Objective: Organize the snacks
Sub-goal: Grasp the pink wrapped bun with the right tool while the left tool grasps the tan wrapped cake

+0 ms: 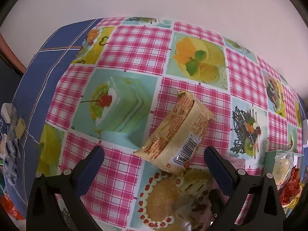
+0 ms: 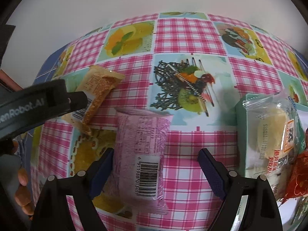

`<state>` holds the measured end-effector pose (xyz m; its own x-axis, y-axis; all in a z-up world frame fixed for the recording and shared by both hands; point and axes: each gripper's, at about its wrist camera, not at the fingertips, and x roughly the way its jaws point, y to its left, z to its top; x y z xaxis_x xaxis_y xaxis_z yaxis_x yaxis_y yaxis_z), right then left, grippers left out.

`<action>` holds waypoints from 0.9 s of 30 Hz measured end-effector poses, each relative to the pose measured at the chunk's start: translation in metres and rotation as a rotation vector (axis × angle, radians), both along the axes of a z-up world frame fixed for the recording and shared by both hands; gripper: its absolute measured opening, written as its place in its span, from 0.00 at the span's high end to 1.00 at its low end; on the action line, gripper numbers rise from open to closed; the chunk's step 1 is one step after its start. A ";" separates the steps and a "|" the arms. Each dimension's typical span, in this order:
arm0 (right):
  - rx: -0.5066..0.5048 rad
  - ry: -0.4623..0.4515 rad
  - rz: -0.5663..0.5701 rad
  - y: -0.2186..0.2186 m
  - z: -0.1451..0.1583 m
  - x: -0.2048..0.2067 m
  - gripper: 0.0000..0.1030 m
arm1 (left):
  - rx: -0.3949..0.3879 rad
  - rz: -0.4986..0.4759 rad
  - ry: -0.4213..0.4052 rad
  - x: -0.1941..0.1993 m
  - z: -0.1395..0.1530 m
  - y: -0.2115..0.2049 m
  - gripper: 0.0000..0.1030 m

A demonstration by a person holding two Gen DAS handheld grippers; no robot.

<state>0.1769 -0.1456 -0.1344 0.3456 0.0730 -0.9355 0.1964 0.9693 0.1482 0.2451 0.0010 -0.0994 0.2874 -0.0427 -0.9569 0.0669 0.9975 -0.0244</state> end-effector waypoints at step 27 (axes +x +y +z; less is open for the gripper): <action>-0.089 0.011 -0.057 -0.022 0.001 -0.008 0.50 | -0.092 0.020 0.024 0.012 -0.036 -0.016 0.33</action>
<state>0.1686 -0.1679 -0.1329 0.3362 -0.0295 -0.9413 0.2525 0.9657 0.0599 0.2570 -0.0153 -0.1352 0.2657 -0.1250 -0.9559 0.0455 0.9921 -0.1171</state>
